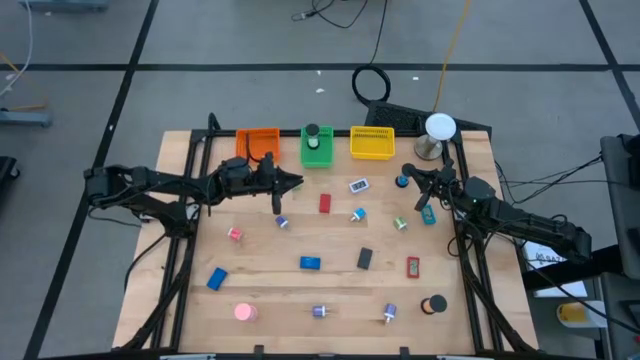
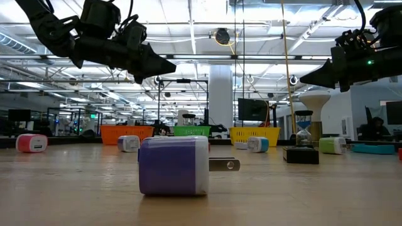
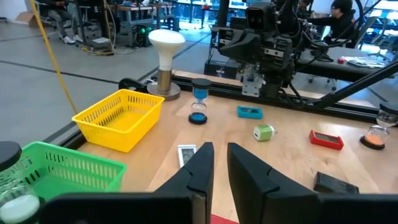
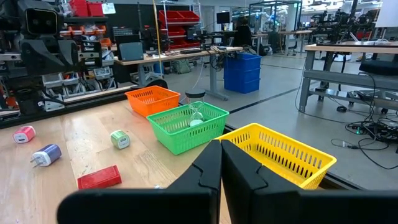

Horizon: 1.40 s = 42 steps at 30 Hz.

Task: Pick & Place Office items
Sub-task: Put the top red digital clock into the orange bin

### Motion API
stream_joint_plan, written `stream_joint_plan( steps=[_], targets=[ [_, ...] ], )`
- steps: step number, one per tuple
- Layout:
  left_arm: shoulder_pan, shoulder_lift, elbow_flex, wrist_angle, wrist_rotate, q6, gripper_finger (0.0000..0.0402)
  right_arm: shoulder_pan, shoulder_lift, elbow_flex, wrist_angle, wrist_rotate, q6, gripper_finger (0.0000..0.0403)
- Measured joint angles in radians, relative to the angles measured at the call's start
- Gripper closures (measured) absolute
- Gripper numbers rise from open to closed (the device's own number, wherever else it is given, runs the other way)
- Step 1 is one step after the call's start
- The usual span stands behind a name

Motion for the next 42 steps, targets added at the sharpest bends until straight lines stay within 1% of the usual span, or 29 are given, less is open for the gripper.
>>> stream_joint_plan(
  steps=[4,13,18,26,31,33,36,38,40,42],
  targets=[
    [0.000,0.000,0.000,0.000,0.000,0.000,0.0366,0.000,0.000,0.000,0.000,0.000,0.000,0.0403],
    [0.000,0.000,0.000,0.000,0.000,-0.008,0.0364,0.000,0.000,0.000,0.002,-0.001,0.000,0.0403],
    [0.000,0.000,0.000,0.009,0.000,-0.053,0.0364,0.002,0.000,0.000,0.031,-0.032,0.002,0.0403],
    [-0.001,0.000,0.000,0.009,0.000,-0.059,0.0364,0.002,0.000,0.000,0.037,-0.030,0.095,0.0403],
    [-0.009,0.000,0.000,0.006,0.000,-0.058,0.0364,0.002,0.000,0.000,0.042,-0.100,0.154,0.0403],
    [-0.014,0.000,0.000,0.006,0.001,-0.054,0.0364,0.002,0.006,0.000,0.110,-0.104,0.186,0.0403],
    [-0.021,0.000,0.000,0.006,0.000,-0.055,0.0364,0.002,0.039,0.000,0.275,-0.114,0.207,0.0403],
    [-0.024,0.000,0.000,0.007,0.000,-0.055,0.0364,0.002,0.085,0.002,0.357,-0.151,0.190,0.0403],
    [-0.028,0.000,0.000,0.010,0.000,-0.068,0.0364,0.002,0.144,0.024,0.388,-0.157,0.178,0.0403],
    [-0.034,0.000,0.000,0.010,-0.001,-0.105,0.0364,0.002,0.225,0.063,0.369,-0.151,0.170,0.0403]
  ],
)
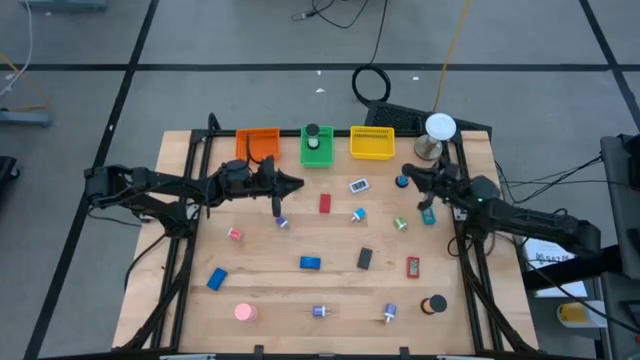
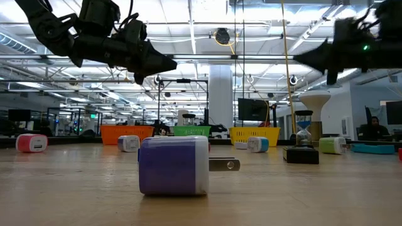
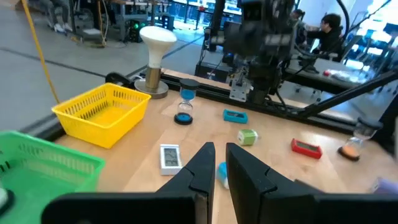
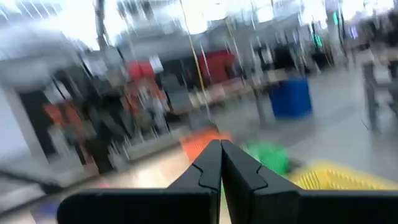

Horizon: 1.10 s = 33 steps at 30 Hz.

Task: Pick & Place Office items
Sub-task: Put the top red digital clock into the orange bin

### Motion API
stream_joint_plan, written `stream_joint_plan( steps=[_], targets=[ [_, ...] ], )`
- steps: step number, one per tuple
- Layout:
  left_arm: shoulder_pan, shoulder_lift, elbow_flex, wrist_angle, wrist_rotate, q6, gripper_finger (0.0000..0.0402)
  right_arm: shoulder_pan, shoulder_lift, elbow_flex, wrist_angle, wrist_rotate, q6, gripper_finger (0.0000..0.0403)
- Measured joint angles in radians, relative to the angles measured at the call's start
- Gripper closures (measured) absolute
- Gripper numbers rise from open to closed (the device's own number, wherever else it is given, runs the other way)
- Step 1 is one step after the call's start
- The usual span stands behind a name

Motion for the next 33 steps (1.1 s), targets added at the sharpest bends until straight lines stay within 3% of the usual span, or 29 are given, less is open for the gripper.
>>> stream_joint_plan(
  steps=[8,13,19,26,33],
  targets=[
    [-0.075,0.004,0.001,-0.044,-0.001,0.002,0.0364,0.002,0.361,0.165,-0.019,-0.038,-0.124,0.0403],
    [-0.134,0.004,0.040,-0.139,-0.069,-0.100,0.0364,0.006,0.470,0.227,0.027,-0.114,-0.207,0.0403],
    [-0.202,0.082,0.192,-0.487,-0.301,-0.273,0.0364,0.006,0.502,0.240,0.031,-0.114,-0.260,0.0403],
    [-0.222,0.286,0.397,-0.622,-0.364,-0.450,0.0357,0.007,0.503,0.239,0.029,-0.116,-0.282,0.0403],
    [-0.222,0.448,0.638,-0.898,-0.417,-0.475,0.0262,0.008,0.503,0.240,0.027,-0.168,-0.285,0.0403]
  ],
)
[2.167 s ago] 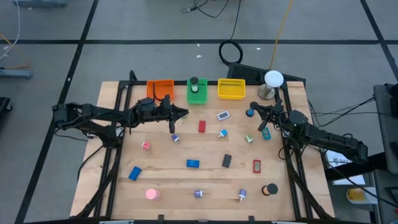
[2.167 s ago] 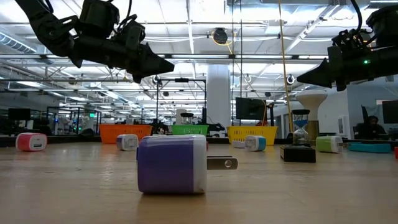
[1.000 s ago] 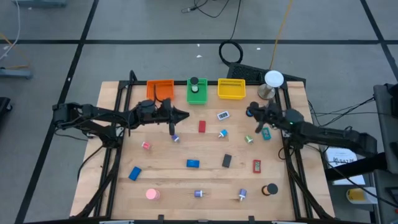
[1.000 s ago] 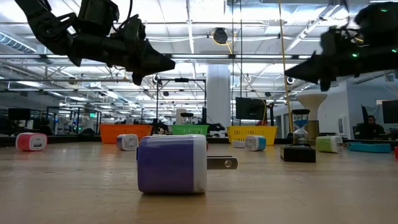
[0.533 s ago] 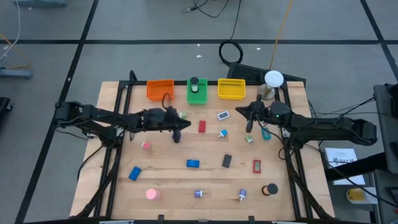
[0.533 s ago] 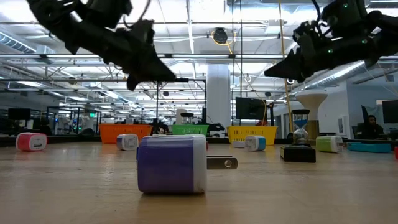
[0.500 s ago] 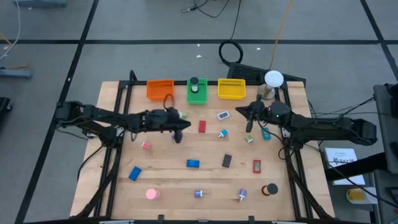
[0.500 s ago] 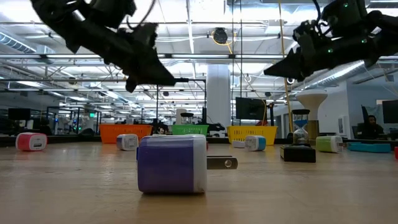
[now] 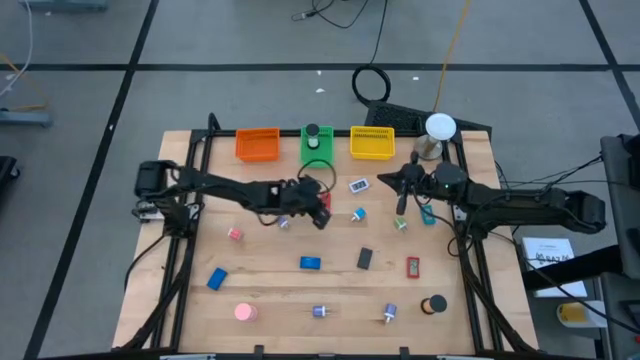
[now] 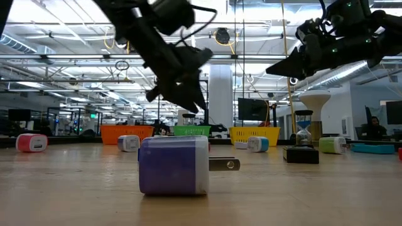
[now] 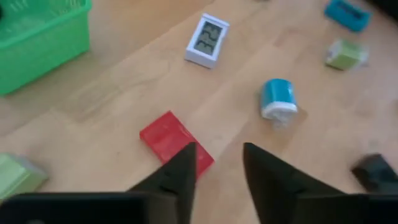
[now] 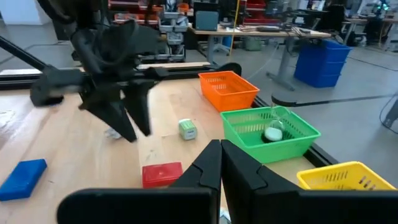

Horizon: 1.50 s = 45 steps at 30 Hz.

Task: Pick & Place Office items
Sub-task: Put the top red digital clock into the orange bin

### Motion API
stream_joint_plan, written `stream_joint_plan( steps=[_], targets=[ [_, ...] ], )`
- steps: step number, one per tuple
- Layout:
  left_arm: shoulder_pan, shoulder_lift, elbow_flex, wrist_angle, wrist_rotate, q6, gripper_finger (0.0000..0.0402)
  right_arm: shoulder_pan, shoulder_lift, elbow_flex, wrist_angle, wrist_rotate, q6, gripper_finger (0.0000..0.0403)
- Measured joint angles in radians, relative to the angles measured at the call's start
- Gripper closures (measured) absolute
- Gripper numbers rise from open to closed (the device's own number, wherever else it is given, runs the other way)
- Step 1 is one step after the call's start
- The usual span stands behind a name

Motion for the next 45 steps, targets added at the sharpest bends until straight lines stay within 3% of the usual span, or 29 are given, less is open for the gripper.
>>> stream_joint_plan(
  steps=[8,14,34,45],
  targets=[
    [0.000,0.176,0.199,-0.151,-0.039,-0.032,0.0136,0.003,0.000,0.000,-0.008,0.002,0.010,0.0403],
    [0.013,0.250,0.255,-0.247,-0.082,-0.121,0.0100,0.019,-0.001,0.000,0.002,0.004,0.005,0.0403],
    [0.014,0.295,0.247,-0.243,-0.103,-0.194,0.0123,0.042,0.000,0.002,0.042,0.005,-0.005,0.0403],
    [0.013,0.292,0.248,-0.427,-0.072,-0.052,0.0234,0.054,0.000,0.001,0.047,0.006,-0.020,0.0403]
  ],
)
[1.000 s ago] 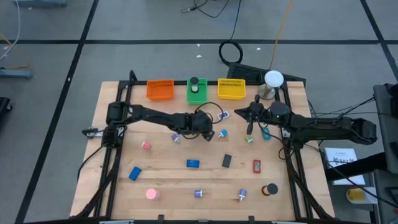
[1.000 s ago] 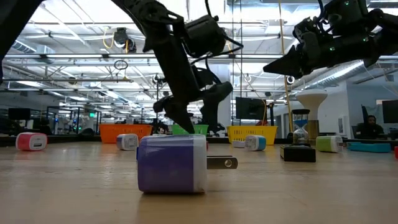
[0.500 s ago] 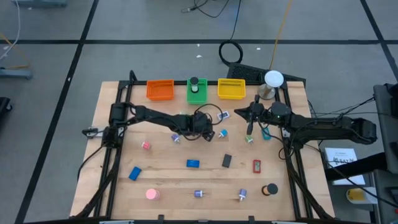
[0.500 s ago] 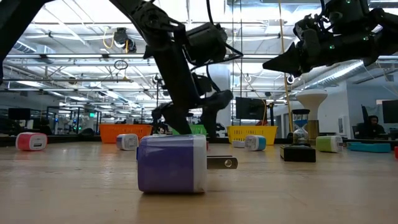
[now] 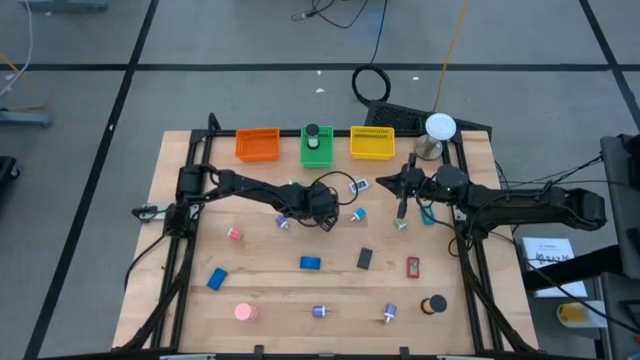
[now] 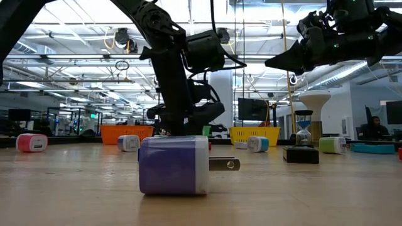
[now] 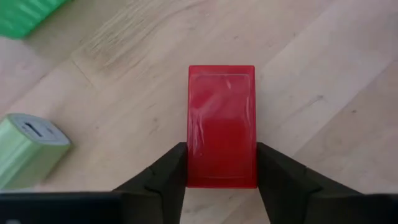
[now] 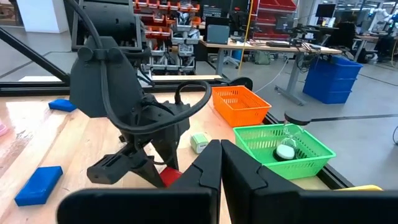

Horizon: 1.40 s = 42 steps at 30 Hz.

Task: Pick & Place Office items
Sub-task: Put the top red digital clock into the orange bin

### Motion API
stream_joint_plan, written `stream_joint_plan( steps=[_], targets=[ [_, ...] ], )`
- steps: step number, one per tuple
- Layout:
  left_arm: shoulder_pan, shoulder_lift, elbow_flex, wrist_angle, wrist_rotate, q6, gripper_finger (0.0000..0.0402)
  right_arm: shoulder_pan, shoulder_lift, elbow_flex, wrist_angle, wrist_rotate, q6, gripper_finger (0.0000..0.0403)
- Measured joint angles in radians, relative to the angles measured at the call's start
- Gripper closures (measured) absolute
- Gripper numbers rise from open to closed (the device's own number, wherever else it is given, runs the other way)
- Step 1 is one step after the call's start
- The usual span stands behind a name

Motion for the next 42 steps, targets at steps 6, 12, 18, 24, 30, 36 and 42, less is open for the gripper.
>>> stream_joint_plan(
  steps=[6,12,18,24,30,36,42],
  targets=[
    [0.006,-0.006,0.000,0.018,0.031,0.039,0.0211,0.000,0.000,0.000,0.000,0.000,0.000,0.0403],
    [0.024,-0.007,-0.001,0.040,0.059,0.061,0.0120,0.000,0.000,0.000,0.003,0.000,0.000,0.0403],
    [0.027,-0.008,-0.001,0.046,0.070,0.060,0.0144,0.000,0.000,0.000,0.005,0.000,0.000,0.0403],
    [0.023,-0.009,-0.001,0.037,0.070,0.109,0.0238,0.000,0.000,0.000,0.005,0.000,-0.004,0.0403],
    [0.050,-0.121,-0.004,-0.079,0.021,0.168,0.0248,0.000,0.000,-0.001,0.005,0.000,-0.004,0.0403],
    [0.121,-0.345,-0.002,-0.332,-0.063,0.164,0.0248,0.000,0.000,-0.001,0.005,0.000,-0.004,0.0403],
    [0.272,-0.507,-0.002,-0.508,-0.097,0.136,0.0244,0.000,0.000,-0.001,0.005,0.000,-0.003,0.0403]
  ],
)
